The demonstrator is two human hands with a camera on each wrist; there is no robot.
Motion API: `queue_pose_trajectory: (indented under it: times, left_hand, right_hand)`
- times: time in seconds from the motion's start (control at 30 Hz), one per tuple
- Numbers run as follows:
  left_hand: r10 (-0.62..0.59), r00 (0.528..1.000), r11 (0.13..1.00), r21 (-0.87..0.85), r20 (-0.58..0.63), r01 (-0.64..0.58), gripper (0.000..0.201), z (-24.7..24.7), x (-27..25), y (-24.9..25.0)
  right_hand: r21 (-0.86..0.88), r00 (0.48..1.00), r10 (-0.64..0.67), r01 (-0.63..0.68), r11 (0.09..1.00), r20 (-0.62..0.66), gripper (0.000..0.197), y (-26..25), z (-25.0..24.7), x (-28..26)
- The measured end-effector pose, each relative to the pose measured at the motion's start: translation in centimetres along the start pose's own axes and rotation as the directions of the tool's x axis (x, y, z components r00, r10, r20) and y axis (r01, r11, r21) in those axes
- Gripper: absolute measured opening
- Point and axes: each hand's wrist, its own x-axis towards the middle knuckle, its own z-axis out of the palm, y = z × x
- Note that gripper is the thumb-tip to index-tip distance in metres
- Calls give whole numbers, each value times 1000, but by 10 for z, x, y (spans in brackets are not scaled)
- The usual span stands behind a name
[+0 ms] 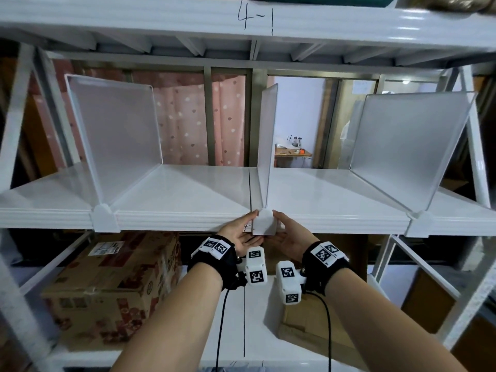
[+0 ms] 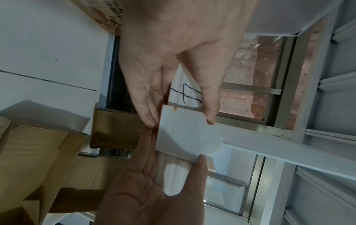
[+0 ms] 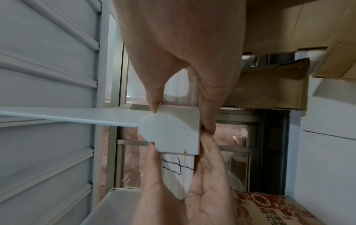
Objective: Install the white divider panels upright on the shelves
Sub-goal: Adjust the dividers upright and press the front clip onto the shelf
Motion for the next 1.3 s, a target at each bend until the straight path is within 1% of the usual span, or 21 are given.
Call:
queue_pose_trajectory:
  times: [0.07,0.2,0.33,0.37,0.4,0.43,0.53,0.63,0.7,0.77,0.8,0.87,0.9,1.0,1.07,1.13,1.2,1.23,1.3]
  left_hand:
    - [11,1000,1000,-7,-1,-11,50,1,0,-1]
    - [34,999,999,-6,8,-33,44,5,-2,-4]
    - [39,999,999,29,-1,-39,48,4,-2,-4]
    - [35,999,999,34,3,-35,45,5,-2,-3]
    - [38,999,998,40,6,-38,41,5,-1,-3]
    - [46,999,998,40,10,-46,41,5,-2,-2]
    - [67,998,997,37,21,-68,54,3,0,-5]
    - [79,993,997,-23,84,-77,53,-4,4,-15]
    - [26,993,999,-43,115,-21,51,-9,9,-30]
    - [-44,990,999,14,133,43,47,-4,11,-48]
    - [-61,990,997,46,129,56,45,2,13,-56]
    - [-83,991,993,92,106,73,41,24,13,-70]
    - [-88,992,991,108,91,78,39,38,13,-77]
    - [-77,994,989,129,75,67,34,96,10,-104]
    - [-63,996,990,128,66,55,41,138,10,-127]
    - [-58,997,992,118,51,52,51,176,11,-147]
    - [-62,997,995,81,51,57,59,219,14,-167]
    - [-59,997,996,69,53,55,62,233,15,-172]
    - [-54,997,997,64,59,50,69,270,17,-185]
  right_hand:
    - [5,1000,8,-8,1000,-5,33,-2,0,-1]
    - [4,999,41,-40,999,-28,38,-4,1,0]
    - [-35,996,78,-79,996,-32,30,-10,4,-2]
    - [-46,996,82,-84,995,-39,30,-11,4,-3]
    - [-53,995,84,-86,995,-46,31,-11,4,-3]
    - [-46,995,90,-92,995,-45,35,-12,5,-5]
    - [-87,991,127,-129,988,-34,50,-13,3,-8]
    - [-155,990,142,-141,978,-8,60,-15,-7,-10]
    - [-206,984,179,-173,963,11,64,-18,-20,-13]
    - [-273,974,221,-203,940,38,61,-27,-39,-19]
    - [-317,971,235,-210,925,44,60,-32,-49,-25]
    - [-379,965,260,-225,898,43,57,-46,-70,-36]
    - [-379,965,260,-227,897,37,56,-53,-83,-41]
    - [-399,972,234,-212,892,6,60,-78,-130,-55]
    - [-429,973,229,-217,877,-24,60,-95,-170,-59]
    - [-417,982,171,-189,889,-82,59,-111,-209,-61]
    - [-410,983,148,-181,894,-111,68,-130,-256,-61]
    - [-386,981,158,-189,903,-109,73,-136,-269,-63]
    - [-359,984,104,-151,921,-146,77,-157,-298,-78]
